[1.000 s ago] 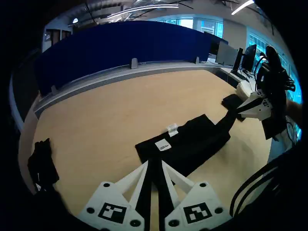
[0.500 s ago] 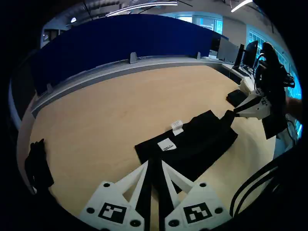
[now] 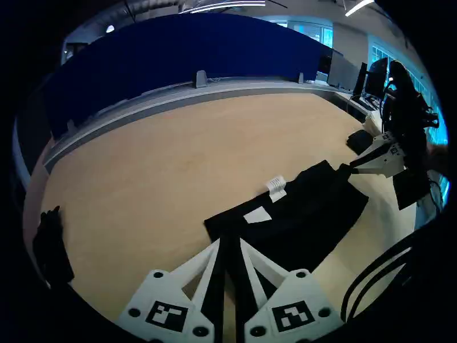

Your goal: Fold towel

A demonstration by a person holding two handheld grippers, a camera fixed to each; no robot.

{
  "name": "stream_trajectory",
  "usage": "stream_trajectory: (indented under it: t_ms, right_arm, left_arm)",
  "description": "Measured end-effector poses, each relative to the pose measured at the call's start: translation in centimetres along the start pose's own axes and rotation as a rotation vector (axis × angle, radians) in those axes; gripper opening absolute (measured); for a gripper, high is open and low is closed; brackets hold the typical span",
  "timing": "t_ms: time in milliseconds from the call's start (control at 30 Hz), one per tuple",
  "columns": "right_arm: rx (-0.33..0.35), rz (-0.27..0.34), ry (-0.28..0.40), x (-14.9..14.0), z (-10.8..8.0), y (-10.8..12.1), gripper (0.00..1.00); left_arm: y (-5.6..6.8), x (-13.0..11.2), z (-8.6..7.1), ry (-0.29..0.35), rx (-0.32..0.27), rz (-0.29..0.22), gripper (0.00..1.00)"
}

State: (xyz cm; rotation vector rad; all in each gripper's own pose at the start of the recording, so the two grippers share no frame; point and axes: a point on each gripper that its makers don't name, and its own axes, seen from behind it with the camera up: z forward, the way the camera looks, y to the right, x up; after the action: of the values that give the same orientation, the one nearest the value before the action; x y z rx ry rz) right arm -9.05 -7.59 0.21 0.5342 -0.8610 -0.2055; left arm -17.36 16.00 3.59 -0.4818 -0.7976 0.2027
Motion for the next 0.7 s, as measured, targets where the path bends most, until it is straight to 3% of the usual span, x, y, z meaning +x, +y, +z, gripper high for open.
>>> stream_trajectory:
  t_ms: [467,600,700]
  right_arm:
    - [-0.03,-0.01,-0.004,0.1,0.8,0.7,0.18]
    - [-0.048,-0.013,-0.002,0.4,1.0,1.1,0.28]
    - [-0.059,-0.017,0.001,0.5,1.1,1.4,0.4]
  left_arm:
    - [-0.6,-0.4,0.7,-0.013,0.03,0.024,0.13]
    - [-0.8,-0.1,0.9,-0.013,0.039,0.036,0.15]
    - [-1.1,0.4,0.8,-0.004,0.051,0.037,0.37]
